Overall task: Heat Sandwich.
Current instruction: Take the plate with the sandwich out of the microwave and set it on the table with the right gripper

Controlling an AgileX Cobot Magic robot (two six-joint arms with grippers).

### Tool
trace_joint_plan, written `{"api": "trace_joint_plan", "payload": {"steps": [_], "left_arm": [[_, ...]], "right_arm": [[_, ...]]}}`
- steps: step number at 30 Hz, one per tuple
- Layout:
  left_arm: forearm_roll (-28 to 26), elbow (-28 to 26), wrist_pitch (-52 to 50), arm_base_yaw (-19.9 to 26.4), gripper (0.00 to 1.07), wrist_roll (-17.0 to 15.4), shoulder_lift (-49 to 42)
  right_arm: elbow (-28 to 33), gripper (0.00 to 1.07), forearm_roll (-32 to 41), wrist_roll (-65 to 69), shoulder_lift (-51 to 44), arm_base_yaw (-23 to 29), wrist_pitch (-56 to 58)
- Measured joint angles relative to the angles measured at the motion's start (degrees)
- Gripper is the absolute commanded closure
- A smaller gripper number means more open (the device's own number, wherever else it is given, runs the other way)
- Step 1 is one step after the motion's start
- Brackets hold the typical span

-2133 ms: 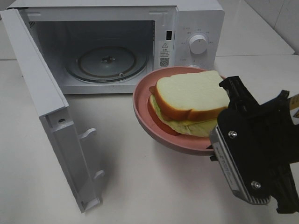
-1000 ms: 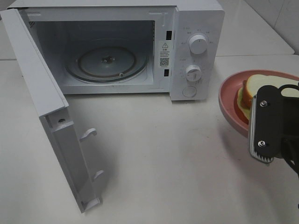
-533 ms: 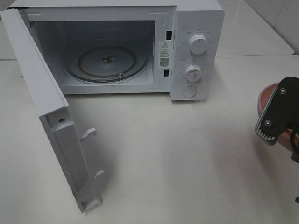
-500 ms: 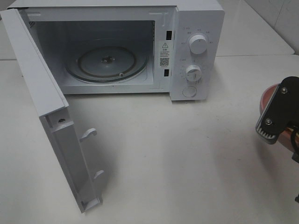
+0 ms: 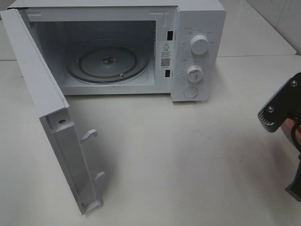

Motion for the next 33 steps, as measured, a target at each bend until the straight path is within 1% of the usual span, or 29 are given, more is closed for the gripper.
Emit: {"api": "trace_joint_plan", "payload": {"steps": [10, 18, 25, 30, 33], "left_arm": [[0.0, 0.0, 0.0, 0.0, 0.07, 0.0, 0.0], [0.0, 0.0, 0.0, 0.0, 0.07, 0.0, 0.0], [0.0, 0.0, 0.0, 0.0, 0.07, 0.0, 0.0], [0.0, 0.0, 0.0, 0.0, 0.07, 0.0, 0.0], [0.0, 0.0, 0.0, 0.0, 0.07, 0.0, 0.0]], "right_arm": [[-0.11, 1.07, -3.5, 12.61, 8.82, 0.0, -0.97], [-3.61, 1.07, -5.39, 18.56, 15.76, 0.0, -2.18], [-5.67, 1.07, -7.79, 23.61, 19.82, 0.0, -2.41], [-6.42, 1.07, -9.05, 26.41, 21.77, -1.95, -2.92], [-6.7, 1.07, -10.37, 27.27, 22.86, -4.07, -3.27]]}}
